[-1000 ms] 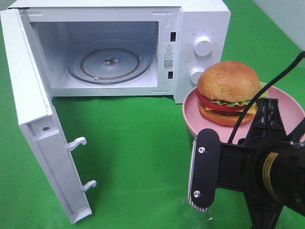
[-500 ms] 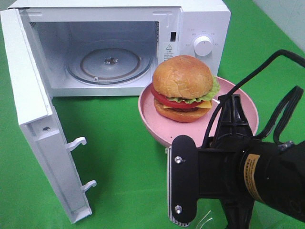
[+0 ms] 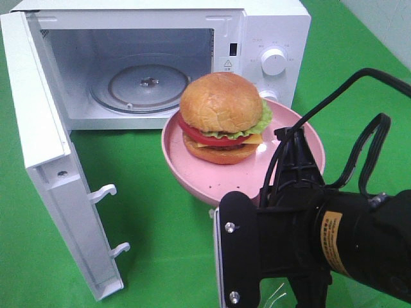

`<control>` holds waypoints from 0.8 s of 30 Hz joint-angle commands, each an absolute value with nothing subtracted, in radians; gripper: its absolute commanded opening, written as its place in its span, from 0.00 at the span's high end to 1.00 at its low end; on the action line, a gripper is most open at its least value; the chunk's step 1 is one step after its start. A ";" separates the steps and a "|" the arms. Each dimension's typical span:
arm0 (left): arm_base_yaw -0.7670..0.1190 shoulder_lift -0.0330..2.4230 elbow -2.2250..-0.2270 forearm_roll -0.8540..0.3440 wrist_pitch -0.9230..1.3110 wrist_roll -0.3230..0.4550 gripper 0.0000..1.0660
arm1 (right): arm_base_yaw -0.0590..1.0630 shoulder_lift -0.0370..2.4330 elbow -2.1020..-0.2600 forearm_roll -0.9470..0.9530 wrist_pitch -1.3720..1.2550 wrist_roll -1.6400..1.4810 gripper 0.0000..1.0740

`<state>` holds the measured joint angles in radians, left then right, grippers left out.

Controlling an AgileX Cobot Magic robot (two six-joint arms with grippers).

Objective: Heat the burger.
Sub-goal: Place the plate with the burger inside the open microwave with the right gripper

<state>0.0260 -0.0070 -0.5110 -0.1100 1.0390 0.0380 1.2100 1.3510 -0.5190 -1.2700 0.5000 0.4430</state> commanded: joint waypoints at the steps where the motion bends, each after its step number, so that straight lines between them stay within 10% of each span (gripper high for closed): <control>1: 0.029 -0.024 -0.509 -0.113 1.035 0.040 0.06 | 1.206 1.341 -0.525 -1.350 0.460 0.438 1.00; 24: 0.029 -0.024 -0.509 -0.113 1.035 0.040 0.06 | 1.047 1.341 -0.526 -1.391 0.312 0.258 1.00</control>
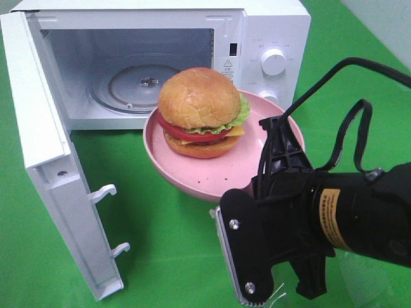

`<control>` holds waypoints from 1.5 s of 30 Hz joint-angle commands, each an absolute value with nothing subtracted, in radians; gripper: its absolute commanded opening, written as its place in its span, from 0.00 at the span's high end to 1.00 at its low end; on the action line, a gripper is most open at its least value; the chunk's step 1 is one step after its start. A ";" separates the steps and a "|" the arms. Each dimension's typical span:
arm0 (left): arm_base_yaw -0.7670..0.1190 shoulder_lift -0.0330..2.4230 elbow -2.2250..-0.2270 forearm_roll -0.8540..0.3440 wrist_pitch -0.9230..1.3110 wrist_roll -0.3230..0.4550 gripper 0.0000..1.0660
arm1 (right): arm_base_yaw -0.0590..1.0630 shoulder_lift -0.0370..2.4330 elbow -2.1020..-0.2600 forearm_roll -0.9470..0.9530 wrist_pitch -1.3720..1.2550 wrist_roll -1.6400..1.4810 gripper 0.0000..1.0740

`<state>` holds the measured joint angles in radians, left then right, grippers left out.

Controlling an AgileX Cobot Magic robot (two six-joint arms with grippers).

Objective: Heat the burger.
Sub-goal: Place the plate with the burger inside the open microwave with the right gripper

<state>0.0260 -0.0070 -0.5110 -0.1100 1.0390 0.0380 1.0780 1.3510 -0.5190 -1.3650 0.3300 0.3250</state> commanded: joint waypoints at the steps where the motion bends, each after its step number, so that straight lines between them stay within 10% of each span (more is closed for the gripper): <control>1: 0.029 -0.024 -0.509 -0.113 1.035 0.040 0.06 | 1.031 1.341 -0.526 -1.367 0.296 0.198 1.00; 45: 0.029 -0.023 -0.509 -0.112 1.035 0.040 0.06 | 0.790 1.452 -0.579 0.058 -0.119 -1.483 1.00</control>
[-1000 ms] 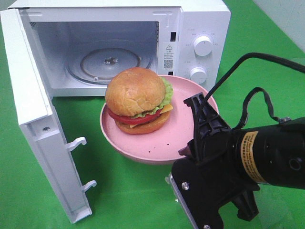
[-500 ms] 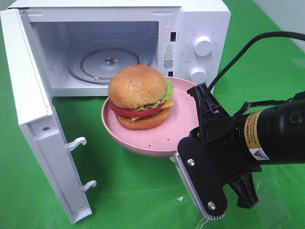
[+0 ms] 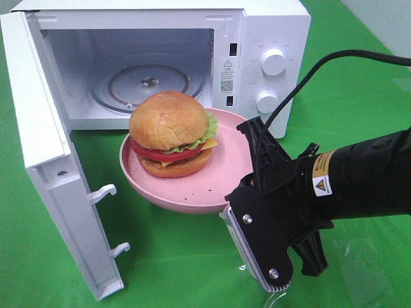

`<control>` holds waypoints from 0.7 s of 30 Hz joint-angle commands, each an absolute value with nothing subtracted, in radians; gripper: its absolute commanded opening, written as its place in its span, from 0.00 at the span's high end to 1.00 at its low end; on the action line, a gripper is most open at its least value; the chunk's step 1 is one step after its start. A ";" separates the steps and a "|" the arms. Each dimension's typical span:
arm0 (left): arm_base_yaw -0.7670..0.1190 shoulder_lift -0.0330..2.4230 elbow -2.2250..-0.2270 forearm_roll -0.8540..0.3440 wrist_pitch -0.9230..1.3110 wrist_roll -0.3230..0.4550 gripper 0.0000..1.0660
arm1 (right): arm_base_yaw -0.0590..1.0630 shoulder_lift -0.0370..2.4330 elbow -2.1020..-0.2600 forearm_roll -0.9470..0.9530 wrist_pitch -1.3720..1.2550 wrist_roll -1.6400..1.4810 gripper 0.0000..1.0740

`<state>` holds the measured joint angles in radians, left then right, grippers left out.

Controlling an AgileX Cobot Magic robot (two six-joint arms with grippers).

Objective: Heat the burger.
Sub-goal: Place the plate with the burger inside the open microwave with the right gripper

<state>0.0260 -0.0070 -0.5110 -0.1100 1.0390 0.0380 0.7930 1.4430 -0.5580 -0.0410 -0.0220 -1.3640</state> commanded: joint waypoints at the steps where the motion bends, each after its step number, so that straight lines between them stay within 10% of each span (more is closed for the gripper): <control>1: 0.029 -0.023 -0.509 -0.112 1.035 0.040 0.06 | 0.790 1.452 -0.579 0.058 -0.119 -1.483 1.00; 21: 0.029 -0.023 -0.509 -0.112 1.035 0.040 0.06 | 0.789 1.667 -0.862 0.343 0.000 -1.766 1.00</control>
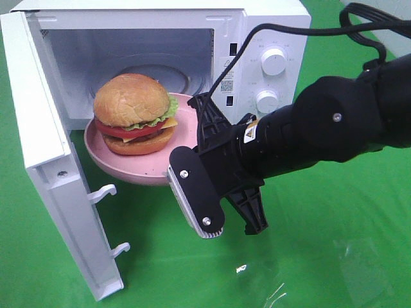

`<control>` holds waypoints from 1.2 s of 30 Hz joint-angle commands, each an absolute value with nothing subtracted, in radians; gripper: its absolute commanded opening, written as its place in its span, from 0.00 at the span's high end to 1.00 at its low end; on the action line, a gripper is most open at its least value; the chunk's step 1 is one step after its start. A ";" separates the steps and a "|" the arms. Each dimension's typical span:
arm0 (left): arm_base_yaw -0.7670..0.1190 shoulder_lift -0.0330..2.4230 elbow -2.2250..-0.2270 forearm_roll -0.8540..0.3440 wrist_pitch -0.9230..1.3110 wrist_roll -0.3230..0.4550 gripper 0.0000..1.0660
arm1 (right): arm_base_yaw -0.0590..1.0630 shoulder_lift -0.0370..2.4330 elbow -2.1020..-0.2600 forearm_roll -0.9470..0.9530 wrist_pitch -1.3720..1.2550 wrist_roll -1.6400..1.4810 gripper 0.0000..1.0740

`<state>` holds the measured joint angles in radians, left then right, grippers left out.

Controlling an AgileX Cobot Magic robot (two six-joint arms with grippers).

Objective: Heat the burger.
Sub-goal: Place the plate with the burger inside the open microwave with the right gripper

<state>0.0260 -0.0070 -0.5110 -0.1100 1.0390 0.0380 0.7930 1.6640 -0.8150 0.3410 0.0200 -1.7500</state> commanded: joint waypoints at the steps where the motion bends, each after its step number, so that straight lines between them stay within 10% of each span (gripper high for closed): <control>1: 0.029 -0.023 -0.509 -0.112 1.035 0.040 0.06 | 0.789 1.667 -0.862 0.343 0.000 -1.766 1.00; 36: 0.029 -0.023 -0.509 -0.112 1.035 0.040 0.06 | 0.706 1.819 -1.151 0.025 0.187 -1.515 1.00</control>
